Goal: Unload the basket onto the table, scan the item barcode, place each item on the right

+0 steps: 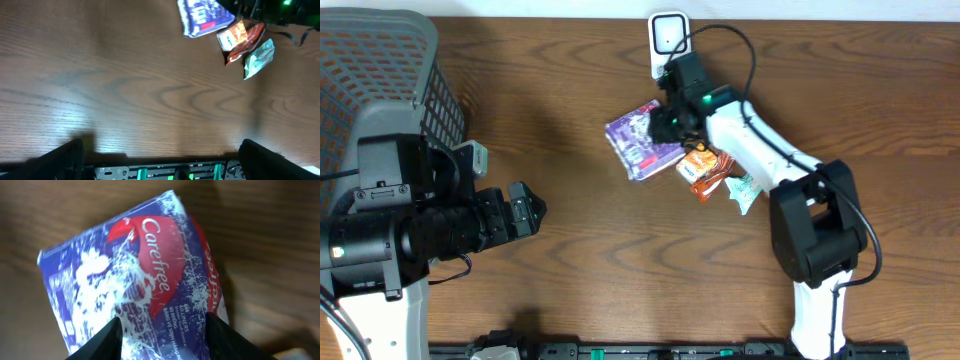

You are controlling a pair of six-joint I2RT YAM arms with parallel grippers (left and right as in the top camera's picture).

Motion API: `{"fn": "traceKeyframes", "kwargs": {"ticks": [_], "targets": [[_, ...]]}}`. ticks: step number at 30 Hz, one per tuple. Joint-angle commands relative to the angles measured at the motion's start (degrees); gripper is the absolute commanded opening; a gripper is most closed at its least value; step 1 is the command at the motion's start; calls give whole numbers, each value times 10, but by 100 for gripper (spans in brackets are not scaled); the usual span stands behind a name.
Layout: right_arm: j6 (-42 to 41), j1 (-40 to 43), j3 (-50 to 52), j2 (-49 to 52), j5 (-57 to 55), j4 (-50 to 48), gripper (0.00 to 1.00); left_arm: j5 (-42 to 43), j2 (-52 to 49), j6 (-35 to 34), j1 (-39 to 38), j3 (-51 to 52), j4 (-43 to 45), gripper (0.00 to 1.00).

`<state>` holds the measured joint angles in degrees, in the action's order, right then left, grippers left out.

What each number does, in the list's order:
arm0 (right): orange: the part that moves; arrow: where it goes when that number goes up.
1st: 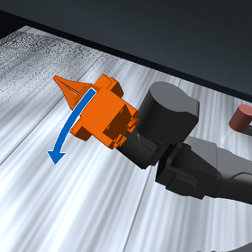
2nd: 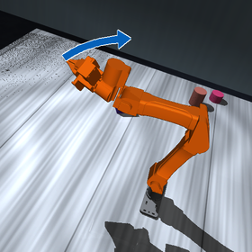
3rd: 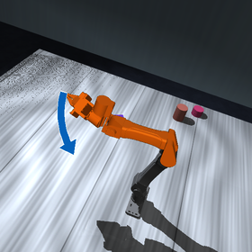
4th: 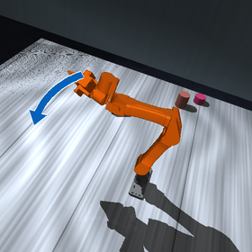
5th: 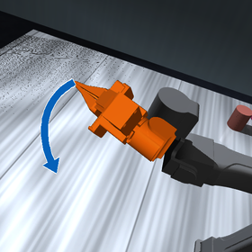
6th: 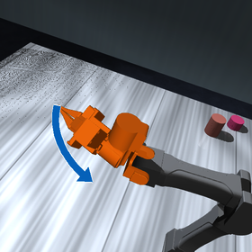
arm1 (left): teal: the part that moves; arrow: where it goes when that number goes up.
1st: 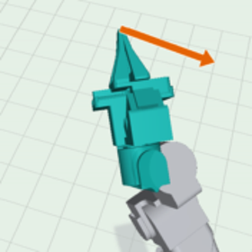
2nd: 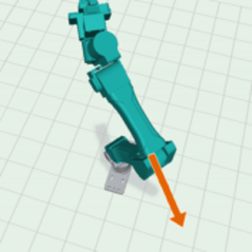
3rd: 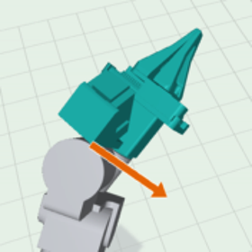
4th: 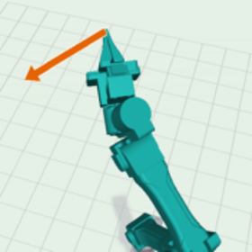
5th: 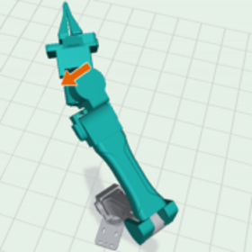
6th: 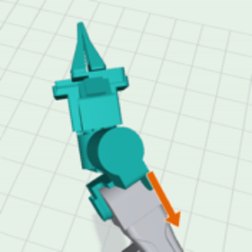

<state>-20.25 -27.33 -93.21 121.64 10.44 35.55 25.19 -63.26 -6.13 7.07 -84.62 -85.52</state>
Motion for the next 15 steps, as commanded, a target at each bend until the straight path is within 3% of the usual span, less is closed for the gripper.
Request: {"fn": "traceKeyframes", "kwargs": {"ticks": [1, 9, 15], "targets": [[13, -33, 3, 3, 8, -3, 51, 3, -1, 3, 2, 1, -2, 98], [21, -33, 2, -38, -3, 1, 54, 3, -1, 3, 2, 1, -2, 98], [21, 5, 2, -101, -15, 71, 60, 3, -1, 3, 2, 1, -2, 98]]}}
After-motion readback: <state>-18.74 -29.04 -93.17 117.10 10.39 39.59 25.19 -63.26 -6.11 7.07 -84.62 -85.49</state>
